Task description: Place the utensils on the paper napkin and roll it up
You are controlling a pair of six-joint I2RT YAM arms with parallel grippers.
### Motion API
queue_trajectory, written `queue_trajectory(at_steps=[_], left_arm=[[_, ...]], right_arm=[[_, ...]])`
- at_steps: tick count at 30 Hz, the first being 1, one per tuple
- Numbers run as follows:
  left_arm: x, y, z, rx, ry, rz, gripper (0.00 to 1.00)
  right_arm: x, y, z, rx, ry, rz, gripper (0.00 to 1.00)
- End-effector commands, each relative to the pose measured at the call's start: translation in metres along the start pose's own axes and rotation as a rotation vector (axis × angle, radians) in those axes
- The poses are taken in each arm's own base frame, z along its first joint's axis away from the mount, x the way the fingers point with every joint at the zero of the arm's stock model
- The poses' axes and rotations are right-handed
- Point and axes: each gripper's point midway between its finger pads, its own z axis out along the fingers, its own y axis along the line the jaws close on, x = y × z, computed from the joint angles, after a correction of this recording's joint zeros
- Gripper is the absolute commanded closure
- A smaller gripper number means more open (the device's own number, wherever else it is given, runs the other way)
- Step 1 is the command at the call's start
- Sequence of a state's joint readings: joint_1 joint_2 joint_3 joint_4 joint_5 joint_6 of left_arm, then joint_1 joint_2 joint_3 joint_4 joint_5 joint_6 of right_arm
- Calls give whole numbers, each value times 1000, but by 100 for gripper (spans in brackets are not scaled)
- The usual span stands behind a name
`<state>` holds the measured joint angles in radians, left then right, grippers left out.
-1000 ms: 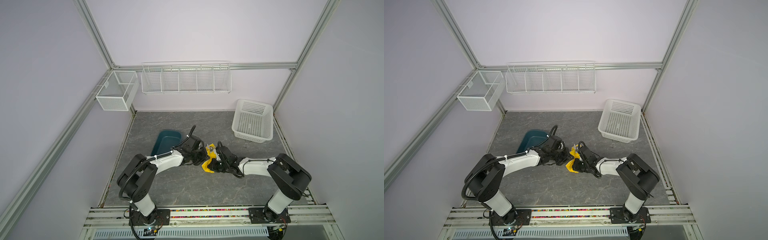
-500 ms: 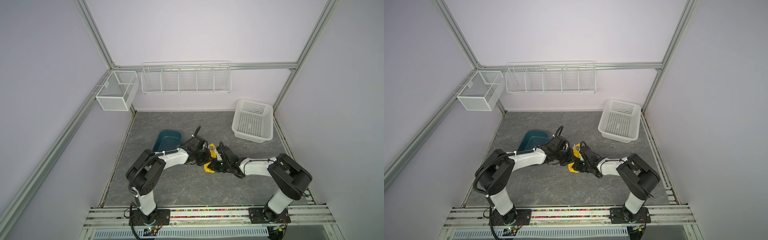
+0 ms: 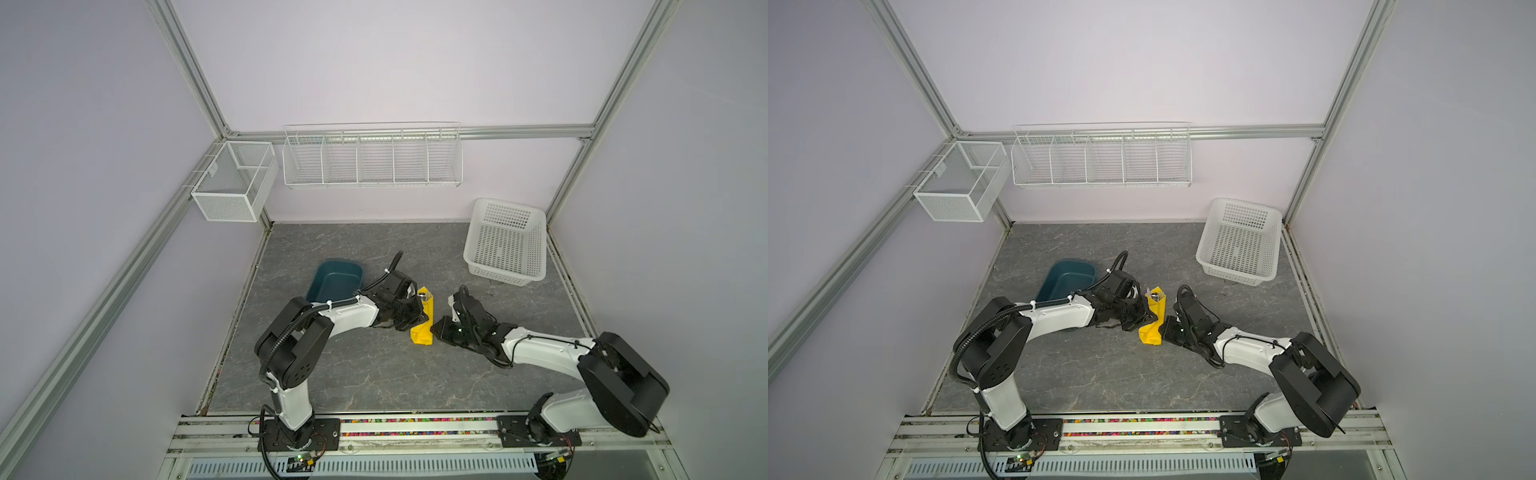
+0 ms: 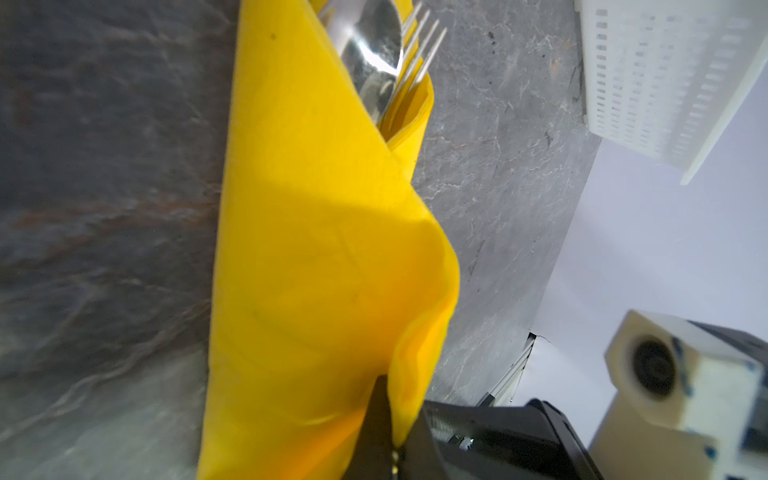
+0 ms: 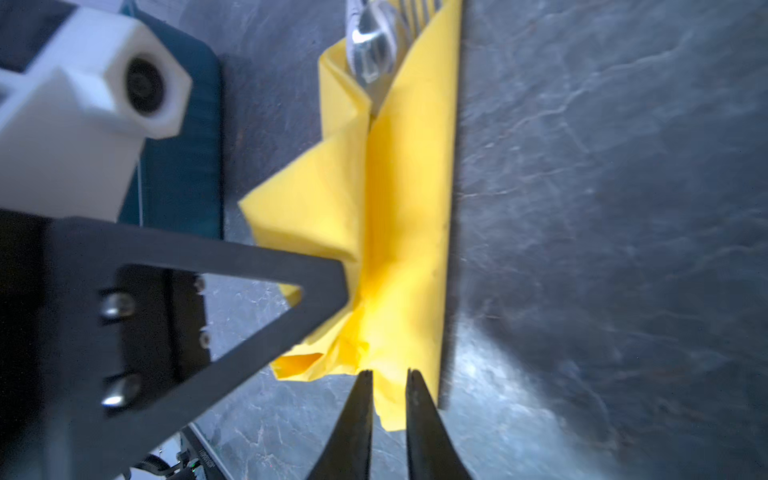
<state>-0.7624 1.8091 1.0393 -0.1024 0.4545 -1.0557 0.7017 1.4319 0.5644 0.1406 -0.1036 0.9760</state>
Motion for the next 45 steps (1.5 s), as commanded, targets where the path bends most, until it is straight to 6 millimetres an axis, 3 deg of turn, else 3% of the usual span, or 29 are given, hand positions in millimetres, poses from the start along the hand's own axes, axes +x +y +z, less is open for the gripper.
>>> queue_trajectory(at_steps=[1,5,11,19,37,45], left_arm=[[-3,-14,3,34,6,3,94],[-1,-15,5,42,21,-1,94],[1,-20,6,59,32,9,94],[5,-33,13,93,54,-21,93],[0,-21,31,57,62,-47,93],[0,-21,34,46,72,-32,92]], right_arm=[[1,-14,3,37,5,40,85],[7,-9,13,10,51,31,87],[15,-22,24,57,93,39,88],[19,-29,27,73,102,45,88],[6,-11,5,-46,2,82,83],[-2,2,-20,-116,-72,82,69]])
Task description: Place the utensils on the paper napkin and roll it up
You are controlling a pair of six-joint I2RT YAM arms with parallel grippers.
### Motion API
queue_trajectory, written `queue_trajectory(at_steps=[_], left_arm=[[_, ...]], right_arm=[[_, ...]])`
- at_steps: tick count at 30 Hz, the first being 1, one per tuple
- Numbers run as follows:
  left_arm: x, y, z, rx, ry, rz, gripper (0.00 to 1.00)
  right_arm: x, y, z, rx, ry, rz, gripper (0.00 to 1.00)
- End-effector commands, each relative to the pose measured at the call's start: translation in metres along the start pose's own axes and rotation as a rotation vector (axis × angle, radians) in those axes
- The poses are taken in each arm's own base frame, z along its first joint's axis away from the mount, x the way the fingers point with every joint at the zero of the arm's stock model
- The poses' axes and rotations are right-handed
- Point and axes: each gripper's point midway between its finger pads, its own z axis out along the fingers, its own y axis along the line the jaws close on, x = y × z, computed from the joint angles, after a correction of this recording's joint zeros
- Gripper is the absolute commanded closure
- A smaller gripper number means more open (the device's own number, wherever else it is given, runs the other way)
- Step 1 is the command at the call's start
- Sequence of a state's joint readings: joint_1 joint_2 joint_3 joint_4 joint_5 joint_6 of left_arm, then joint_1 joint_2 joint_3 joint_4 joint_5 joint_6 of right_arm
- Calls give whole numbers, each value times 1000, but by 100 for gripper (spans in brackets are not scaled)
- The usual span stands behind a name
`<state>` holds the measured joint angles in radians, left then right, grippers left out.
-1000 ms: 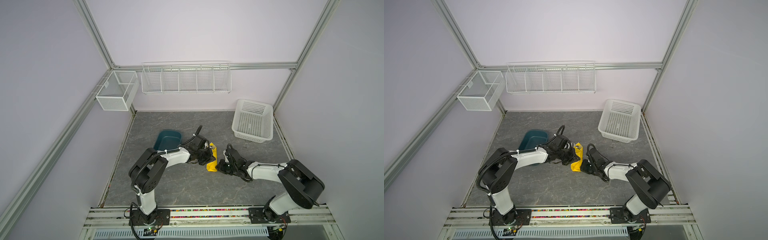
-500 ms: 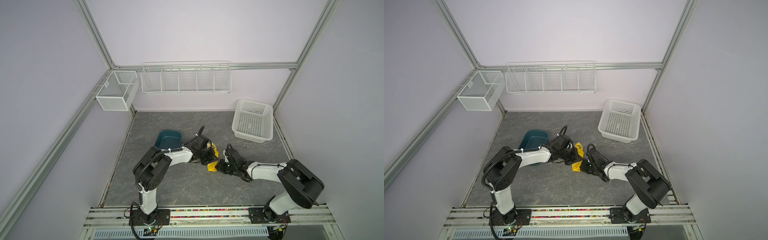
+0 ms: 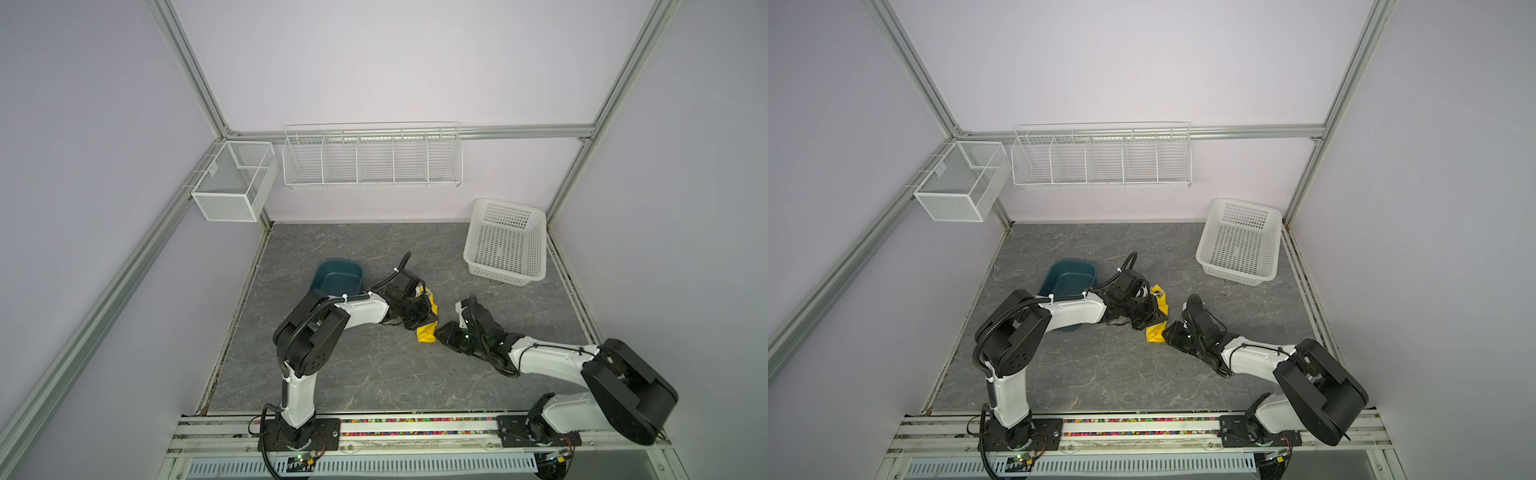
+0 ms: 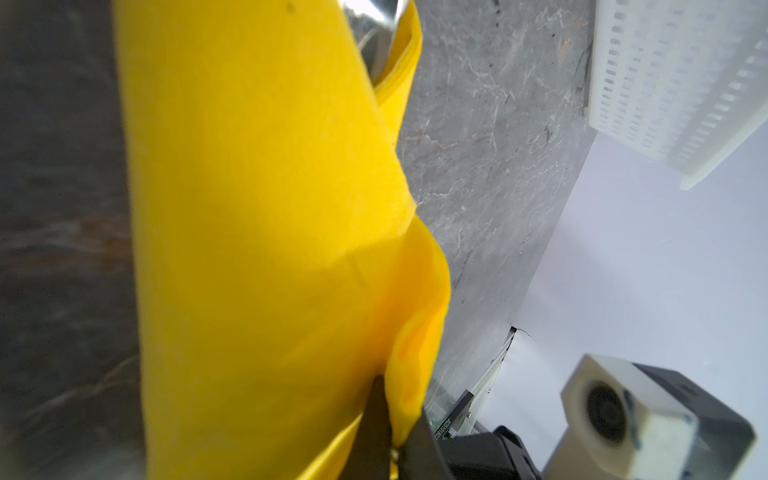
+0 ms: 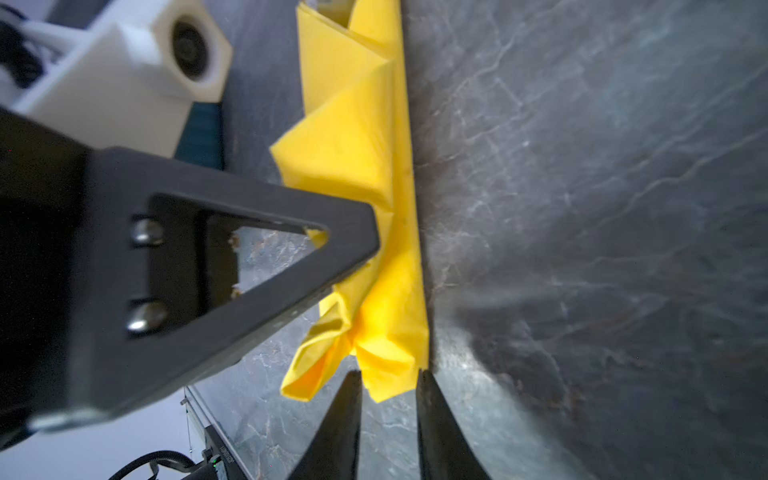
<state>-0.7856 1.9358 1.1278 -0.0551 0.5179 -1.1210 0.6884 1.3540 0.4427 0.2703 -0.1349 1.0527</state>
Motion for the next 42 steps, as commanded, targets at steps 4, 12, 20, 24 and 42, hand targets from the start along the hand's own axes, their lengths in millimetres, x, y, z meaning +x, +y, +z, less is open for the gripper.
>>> queue_trajectory(at_steps=[4,12,20,24,42], left_arm=[[-3,-8,3,10,-1,13,92],[-3,-10,2,9,-1,14,92],[-5,-12,2,2,-6,21,92],[-4,-12,3,0,1,23,92],[-3,-13,7,-20,15,25,91]], right_arm=[[-12,23,-13,-76,-44,-1,64],[-12,38,0,-104,-23,15,52],[-8,34,17,-72,5,34,52],[-11,28,23,-36,-8,39,54],[-18,-6,13,73,-49,60,77]])
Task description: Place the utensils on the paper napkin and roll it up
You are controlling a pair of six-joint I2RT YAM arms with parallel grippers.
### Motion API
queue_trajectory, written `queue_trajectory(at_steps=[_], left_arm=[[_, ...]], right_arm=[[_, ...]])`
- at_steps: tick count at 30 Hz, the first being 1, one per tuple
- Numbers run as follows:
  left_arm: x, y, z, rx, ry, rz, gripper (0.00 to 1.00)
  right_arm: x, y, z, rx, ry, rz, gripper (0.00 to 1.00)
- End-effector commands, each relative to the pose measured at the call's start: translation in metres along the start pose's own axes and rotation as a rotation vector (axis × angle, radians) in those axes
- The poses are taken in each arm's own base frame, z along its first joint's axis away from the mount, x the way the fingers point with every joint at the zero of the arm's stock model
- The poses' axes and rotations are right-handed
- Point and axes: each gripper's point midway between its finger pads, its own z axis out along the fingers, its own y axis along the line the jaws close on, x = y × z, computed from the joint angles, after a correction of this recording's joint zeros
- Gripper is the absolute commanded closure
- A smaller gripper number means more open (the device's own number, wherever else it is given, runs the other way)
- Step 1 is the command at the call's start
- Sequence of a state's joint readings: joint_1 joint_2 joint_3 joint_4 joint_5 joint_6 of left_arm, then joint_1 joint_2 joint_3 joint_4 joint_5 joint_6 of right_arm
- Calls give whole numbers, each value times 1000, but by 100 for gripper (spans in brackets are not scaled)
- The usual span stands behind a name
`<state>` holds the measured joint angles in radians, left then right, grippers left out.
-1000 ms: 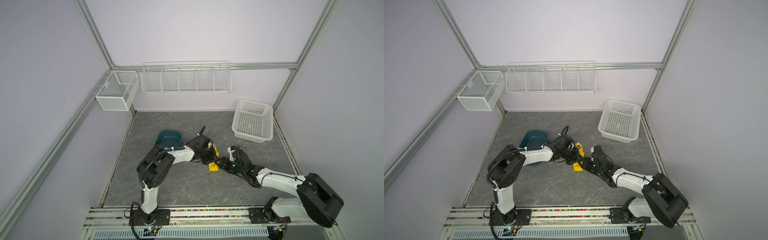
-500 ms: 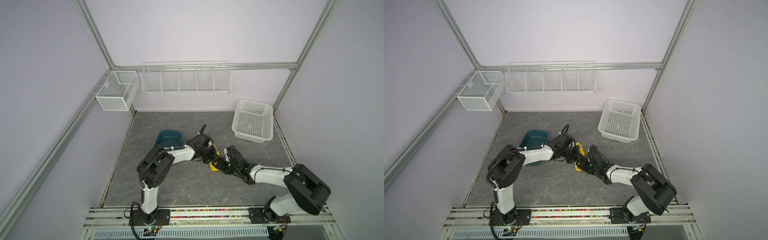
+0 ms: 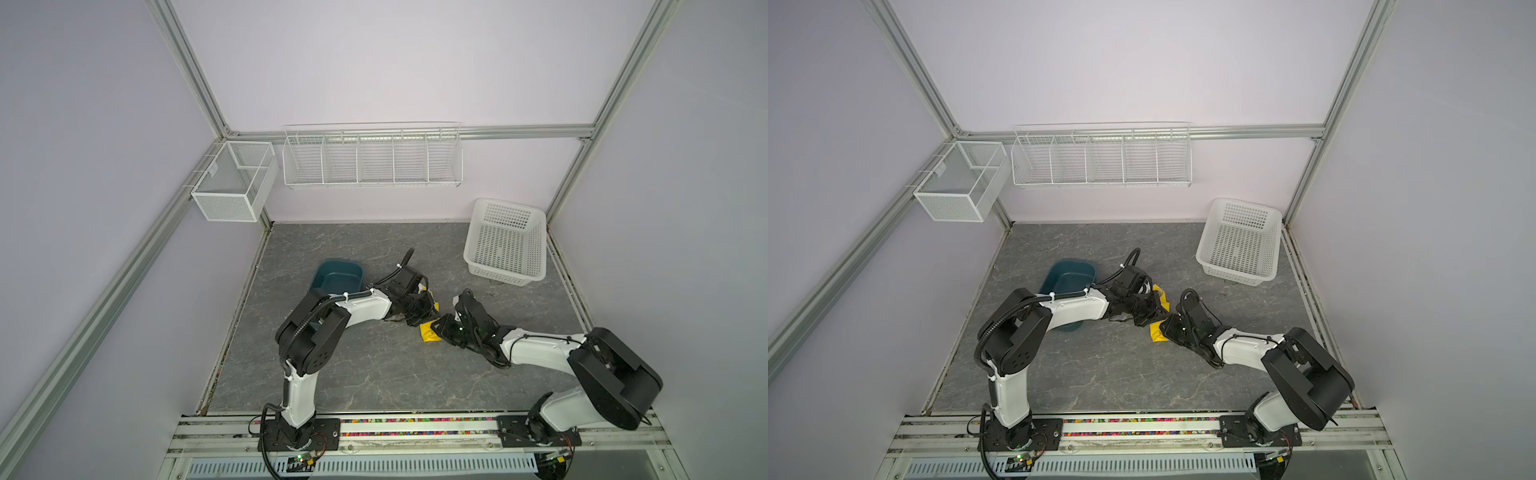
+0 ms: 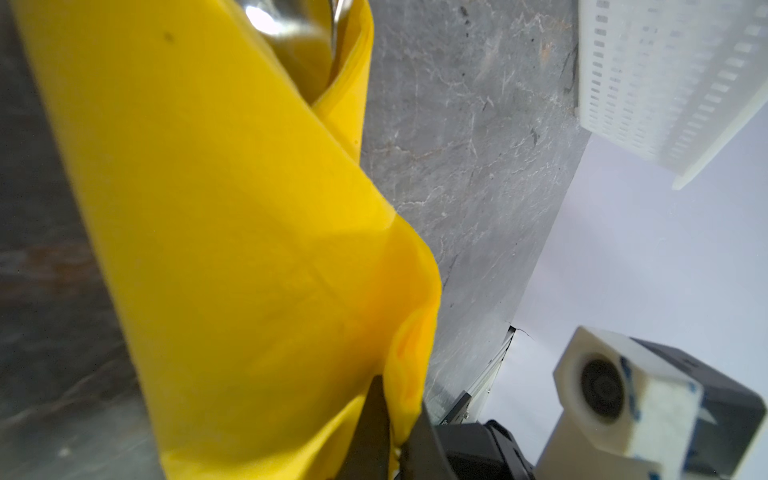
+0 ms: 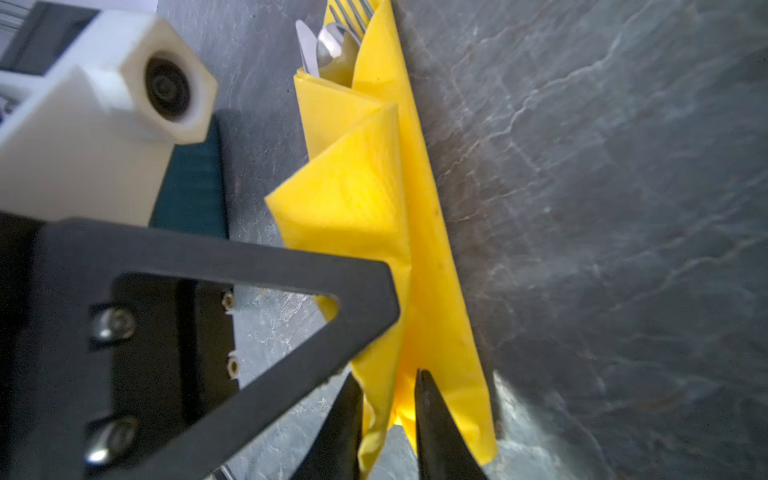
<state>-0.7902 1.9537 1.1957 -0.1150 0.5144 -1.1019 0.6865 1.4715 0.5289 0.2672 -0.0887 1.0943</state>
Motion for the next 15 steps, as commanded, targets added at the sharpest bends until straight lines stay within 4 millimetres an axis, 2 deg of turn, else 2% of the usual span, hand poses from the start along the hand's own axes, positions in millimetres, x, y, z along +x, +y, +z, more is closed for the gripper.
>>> queue_trajectory(at_steps=[1,10,12,15], left_arm=[[0,-3,7,-11,12,9,91],[1,-7,9,-16,18,62,86],[1,-9,6,-18,17,81,83],[1,-15,-3,-20,5,119,72]], right_arm=[[-4,-7,-6,19,-22,9,80],[-4,-22,-2,57,-10,21,91],[-3,-26,0,67,-6,28,91],[-1,-32,2,85,3,36,92]])
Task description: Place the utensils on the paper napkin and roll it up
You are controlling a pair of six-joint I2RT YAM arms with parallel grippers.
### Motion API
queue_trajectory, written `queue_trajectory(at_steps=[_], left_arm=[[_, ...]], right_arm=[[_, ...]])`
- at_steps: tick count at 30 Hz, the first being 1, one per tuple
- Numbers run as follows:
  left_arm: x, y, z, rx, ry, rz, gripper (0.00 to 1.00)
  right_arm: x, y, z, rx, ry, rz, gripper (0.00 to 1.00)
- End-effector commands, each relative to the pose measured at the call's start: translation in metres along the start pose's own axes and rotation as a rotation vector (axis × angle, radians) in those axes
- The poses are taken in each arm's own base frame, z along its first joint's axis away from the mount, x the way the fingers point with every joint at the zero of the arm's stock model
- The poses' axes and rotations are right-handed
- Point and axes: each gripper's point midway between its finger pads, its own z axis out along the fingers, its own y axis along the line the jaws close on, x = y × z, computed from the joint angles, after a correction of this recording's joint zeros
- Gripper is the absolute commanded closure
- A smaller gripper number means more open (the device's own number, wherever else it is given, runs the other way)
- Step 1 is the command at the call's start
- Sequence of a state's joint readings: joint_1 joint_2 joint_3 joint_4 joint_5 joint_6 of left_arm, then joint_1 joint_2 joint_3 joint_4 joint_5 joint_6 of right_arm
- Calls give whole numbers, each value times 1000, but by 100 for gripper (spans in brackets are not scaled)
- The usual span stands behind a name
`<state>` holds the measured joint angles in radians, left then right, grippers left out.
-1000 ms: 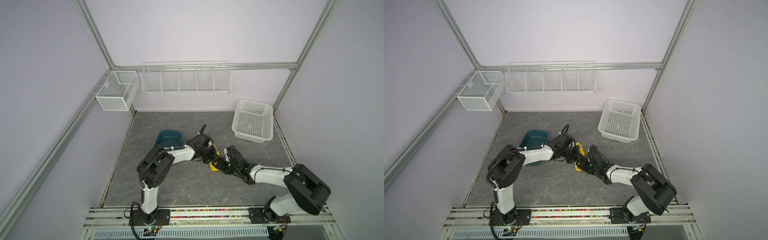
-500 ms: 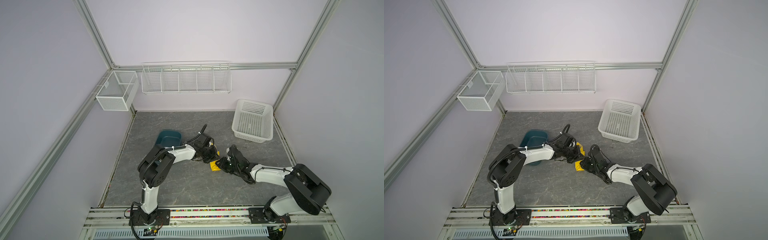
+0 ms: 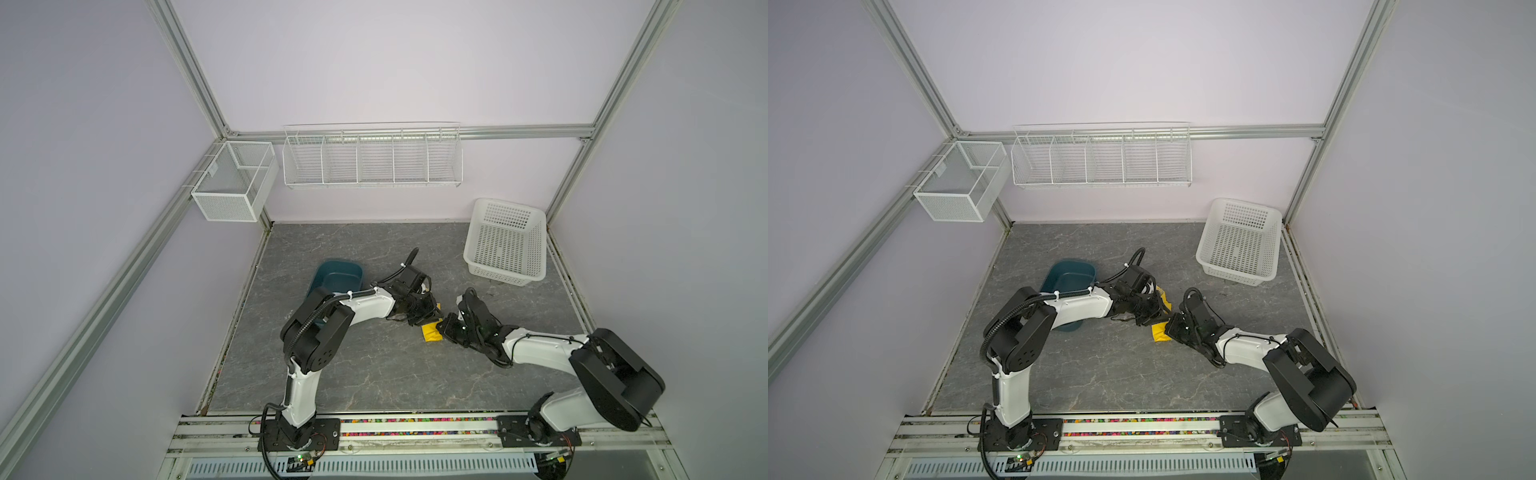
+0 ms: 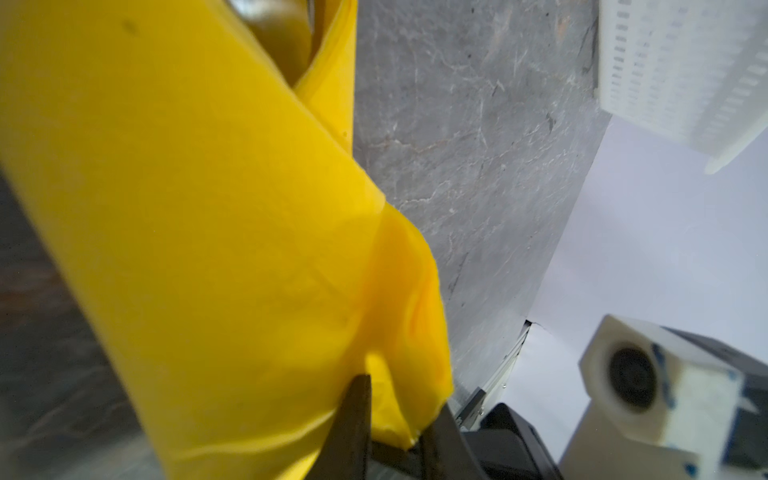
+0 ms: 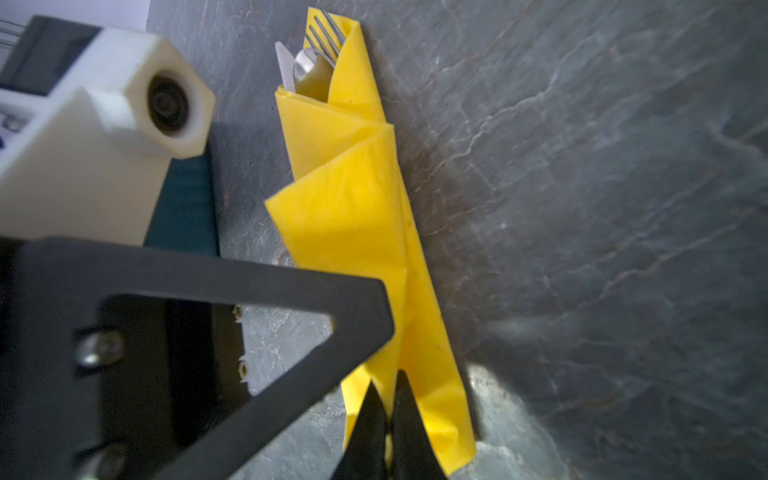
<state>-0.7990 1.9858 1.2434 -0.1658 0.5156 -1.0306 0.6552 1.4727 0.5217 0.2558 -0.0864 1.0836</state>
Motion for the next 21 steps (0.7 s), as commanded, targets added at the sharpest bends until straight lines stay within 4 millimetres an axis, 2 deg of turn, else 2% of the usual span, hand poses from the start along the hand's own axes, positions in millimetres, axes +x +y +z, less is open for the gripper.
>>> queue_trajectory(at_steps=[1,6,10,15,21], left_arm=[[-1,-16,-13,1,-21,70,70],[5,-6,-32,-65,-47,115,68],[18,7,-41,-80,-39,123,73],[36,23,-38,-67,16,102,83],[44,25,-27,-71,51,111,85]], right_arm=[[7,-23,4,65,17,22,92],[8,-30,7,74,21,28,92],[9,-31,8,70,27,29,92],[8,-29,8,62,28,28,92],[9,-30,8,65,34,30,91]])
